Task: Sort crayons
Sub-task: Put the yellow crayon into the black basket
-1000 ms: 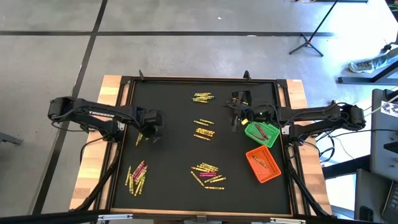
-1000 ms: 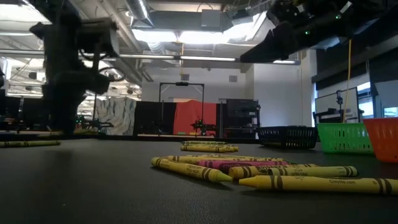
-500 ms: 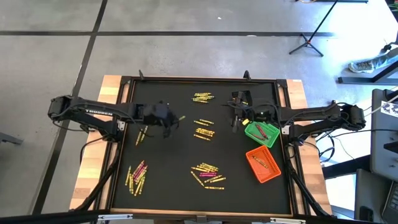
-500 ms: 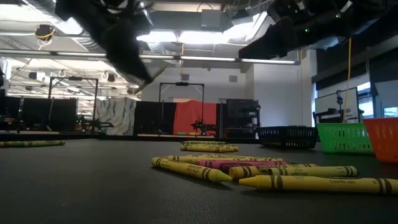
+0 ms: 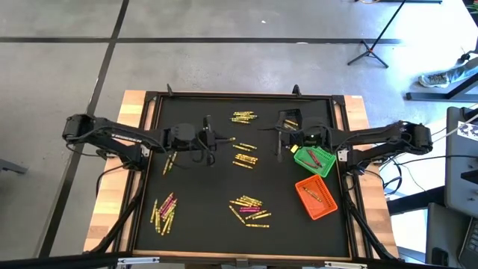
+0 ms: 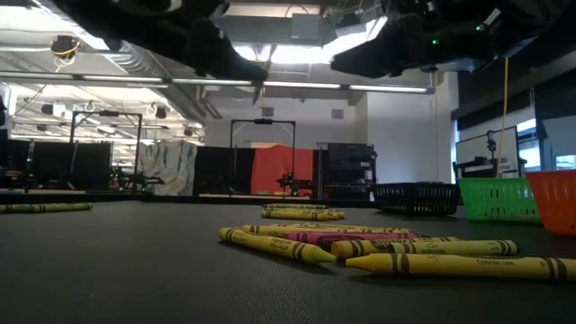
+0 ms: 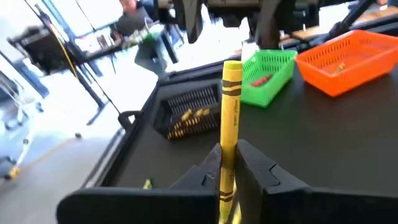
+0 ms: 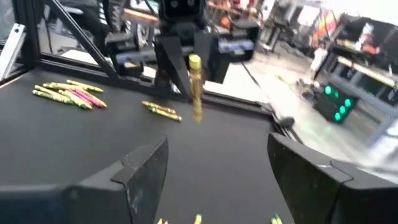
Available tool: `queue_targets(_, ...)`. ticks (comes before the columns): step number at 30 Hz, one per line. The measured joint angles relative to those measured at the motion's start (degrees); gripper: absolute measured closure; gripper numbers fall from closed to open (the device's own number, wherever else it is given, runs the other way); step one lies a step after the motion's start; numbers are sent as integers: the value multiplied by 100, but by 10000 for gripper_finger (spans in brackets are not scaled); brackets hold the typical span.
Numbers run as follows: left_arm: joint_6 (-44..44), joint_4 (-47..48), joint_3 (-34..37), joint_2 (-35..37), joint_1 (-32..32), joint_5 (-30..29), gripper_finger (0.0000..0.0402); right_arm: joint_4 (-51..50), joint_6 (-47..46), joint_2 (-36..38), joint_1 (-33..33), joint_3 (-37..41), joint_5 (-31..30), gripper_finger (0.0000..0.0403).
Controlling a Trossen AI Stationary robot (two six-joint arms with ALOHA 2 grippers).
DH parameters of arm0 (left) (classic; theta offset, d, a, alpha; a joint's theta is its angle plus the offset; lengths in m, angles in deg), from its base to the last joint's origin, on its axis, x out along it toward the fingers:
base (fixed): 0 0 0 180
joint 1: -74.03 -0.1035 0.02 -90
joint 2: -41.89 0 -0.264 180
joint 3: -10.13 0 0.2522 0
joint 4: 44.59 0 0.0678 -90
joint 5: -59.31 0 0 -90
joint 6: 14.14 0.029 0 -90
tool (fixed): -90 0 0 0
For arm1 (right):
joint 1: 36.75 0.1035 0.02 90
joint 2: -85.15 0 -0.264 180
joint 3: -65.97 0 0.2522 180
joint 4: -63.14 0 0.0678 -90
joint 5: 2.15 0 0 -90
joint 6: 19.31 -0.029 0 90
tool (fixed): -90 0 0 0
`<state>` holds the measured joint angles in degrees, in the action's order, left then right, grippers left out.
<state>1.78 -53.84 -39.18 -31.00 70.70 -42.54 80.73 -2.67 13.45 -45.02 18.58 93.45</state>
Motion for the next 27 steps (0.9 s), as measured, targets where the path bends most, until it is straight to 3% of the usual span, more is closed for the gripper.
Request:
queue_targets(9, 420, -2163, -4, -1147, -2, 297, 389, 1367, 32, -751, 0, -3, 316, 130)
queue_targets(14, 398, -2686, -6, -1351, -2, 570, 389, 1596, -150, -1136, 0, -241, 747, 148)
queue_targets(20, 374, -2650, -9, -1376, 2, 769, 389, 1599, -318, -1589, 7, -627, 950, 209)
queue_targets(27, 367, -2607, -9, -1376, -2, 747, 389, 1611, -331, -1641, 9, -789, 1073, 309)
